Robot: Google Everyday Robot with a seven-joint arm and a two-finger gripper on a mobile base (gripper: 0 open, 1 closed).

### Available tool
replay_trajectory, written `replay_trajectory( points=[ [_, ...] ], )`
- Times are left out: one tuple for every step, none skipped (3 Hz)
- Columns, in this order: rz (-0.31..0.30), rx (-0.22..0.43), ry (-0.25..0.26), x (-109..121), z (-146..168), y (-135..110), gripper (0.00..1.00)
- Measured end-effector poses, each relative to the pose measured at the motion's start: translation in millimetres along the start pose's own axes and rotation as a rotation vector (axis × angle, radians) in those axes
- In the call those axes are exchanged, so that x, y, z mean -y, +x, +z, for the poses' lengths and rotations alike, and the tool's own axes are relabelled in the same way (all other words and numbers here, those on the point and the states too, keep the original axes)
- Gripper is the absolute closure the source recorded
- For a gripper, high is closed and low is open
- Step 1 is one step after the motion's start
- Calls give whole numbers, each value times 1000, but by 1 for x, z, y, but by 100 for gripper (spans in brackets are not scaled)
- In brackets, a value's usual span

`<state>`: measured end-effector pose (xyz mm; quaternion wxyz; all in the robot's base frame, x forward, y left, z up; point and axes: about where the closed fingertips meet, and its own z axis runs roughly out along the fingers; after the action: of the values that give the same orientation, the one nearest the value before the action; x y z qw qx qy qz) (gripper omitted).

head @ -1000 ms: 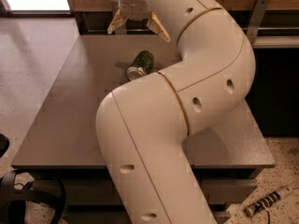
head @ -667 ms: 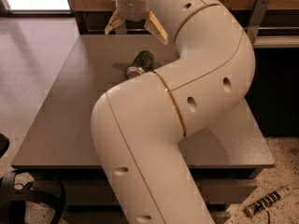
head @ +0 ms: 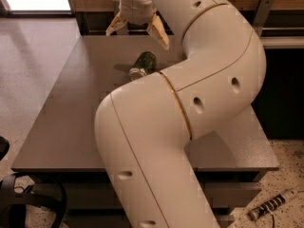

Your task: Place green can upright

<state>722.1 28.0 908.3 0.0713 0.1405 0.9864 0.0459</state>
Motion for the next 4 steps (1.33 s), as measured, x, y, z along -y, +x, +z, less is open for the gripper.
replay_trajectory(
  points=[
    [-1, 17, -15, -5, 3, -5, 0],
    [11, -44, 0, -2, 26, -2, 0],
    [32, -87, 15, 3, 41, 2, 0],
    [53, -115, 20, 11, 51, 3, 0]
  ],
)
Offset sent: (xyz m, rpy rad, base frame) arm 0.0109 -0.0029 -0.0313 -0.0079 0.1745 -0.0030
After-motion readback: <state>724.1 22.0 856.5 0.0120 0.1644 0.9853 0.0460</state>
